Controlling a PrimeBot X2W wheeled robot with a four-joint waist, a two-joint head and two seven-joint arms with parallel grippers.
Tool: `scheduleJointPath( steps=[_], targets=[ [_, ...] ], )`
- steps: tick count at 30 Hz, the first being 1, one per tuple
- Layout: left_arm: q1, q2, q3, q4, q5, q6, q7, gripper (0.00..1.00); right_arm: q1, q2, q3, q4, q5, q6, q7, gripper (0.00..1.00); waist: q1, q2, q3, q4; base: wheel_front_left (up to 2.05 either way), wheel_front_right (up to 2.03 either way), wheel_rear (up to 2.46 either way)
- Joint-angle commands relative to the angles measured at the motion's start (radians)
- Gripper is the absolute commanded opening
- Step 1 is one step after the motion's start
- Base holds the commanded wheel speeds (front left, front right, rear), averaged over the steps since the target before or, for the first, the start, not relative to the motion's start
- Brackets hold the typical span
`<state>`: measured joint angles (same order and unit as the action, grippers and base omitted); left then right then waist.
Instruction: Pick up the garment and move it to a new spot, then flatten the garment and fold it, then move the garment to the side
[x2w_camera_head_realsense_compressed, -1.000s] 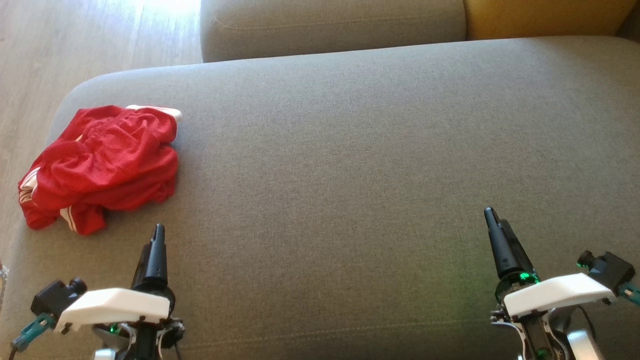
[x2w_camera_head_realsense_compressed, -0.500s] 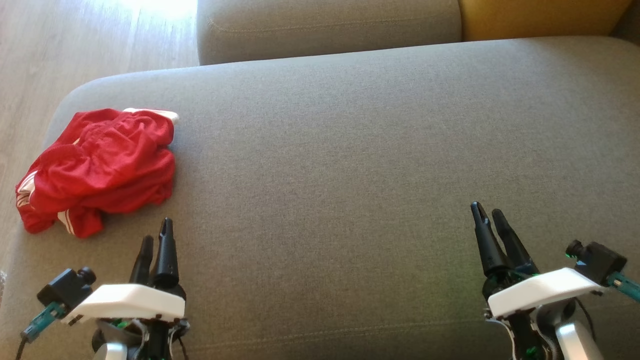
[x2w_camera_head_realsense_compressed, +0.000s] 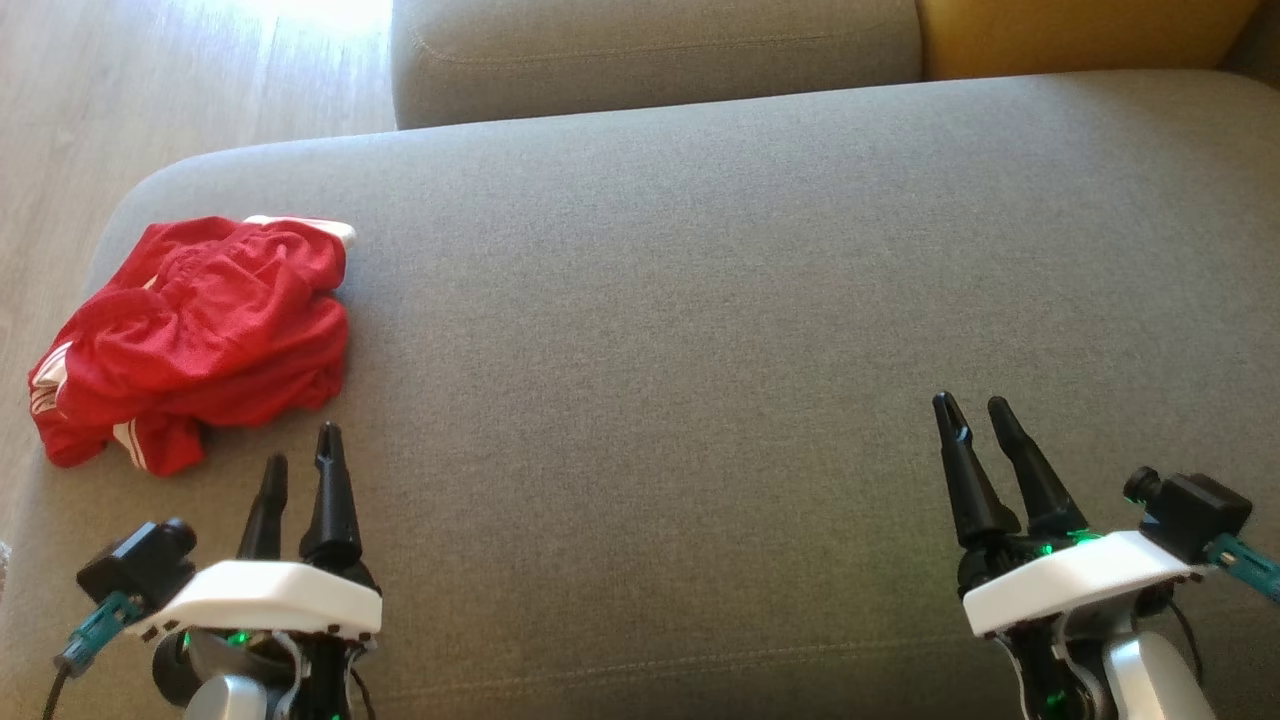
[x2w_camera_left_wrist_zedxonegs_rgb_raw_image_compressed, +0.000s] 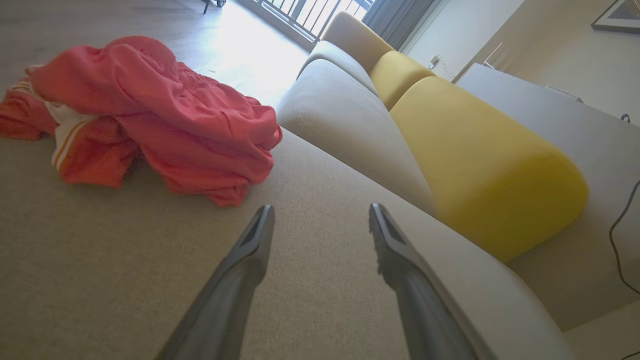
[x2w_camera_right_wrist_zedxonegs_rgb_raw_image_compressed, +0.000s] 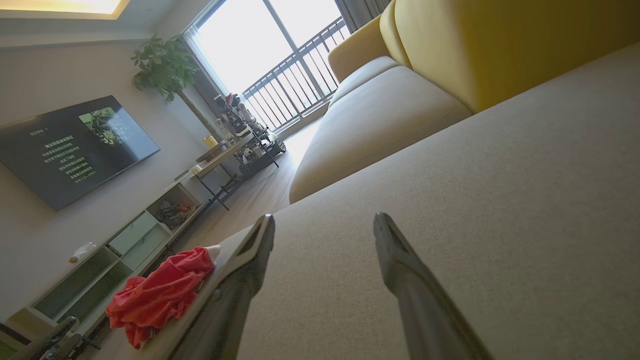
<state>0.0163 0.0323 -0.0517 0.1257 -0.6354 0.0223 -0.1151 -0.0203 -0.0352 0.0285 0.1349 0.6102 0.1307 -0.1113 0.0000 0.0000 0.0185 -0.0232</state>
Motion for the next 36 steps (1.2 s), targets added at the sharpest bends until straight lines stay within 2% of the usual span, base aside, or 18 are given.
scheduleJointPath(
  steps=[1, 23, 36],
  targets=[
    [-0.034, 0.015, 0.014, -0.046, 0.038, 0.006, -0.013, 1.0, -0.049, -0.009, 0.019, -0.046, -0.037, 0.0, -0.016, 1.0, 0.0, 0.0, 0.001, 0.0, 0.0, 0.0, 0.0],
    [-0.041, 0.044, -0.048, -0.117, 0.335, 0.071, -0.077, 1.0, -0.063, -0.012, 0.052, -0.099, -0.315, 0.0, -0.081, 1.0, 0.0, 0.0, 0.013, -0.009, 0.0, 0.0, 0.0],
    [-0.034, 0.066, -0.096, -0.149, 0.492, 0.106, -0.112, 1.0, -0.063, -0.014, 0.029, -0.111, -0.451, 0.0, -0.116, 1.0, 0.0, 0.0, 0.011, -0.017, 0.0, 0.0, 0.0]
  ],
)
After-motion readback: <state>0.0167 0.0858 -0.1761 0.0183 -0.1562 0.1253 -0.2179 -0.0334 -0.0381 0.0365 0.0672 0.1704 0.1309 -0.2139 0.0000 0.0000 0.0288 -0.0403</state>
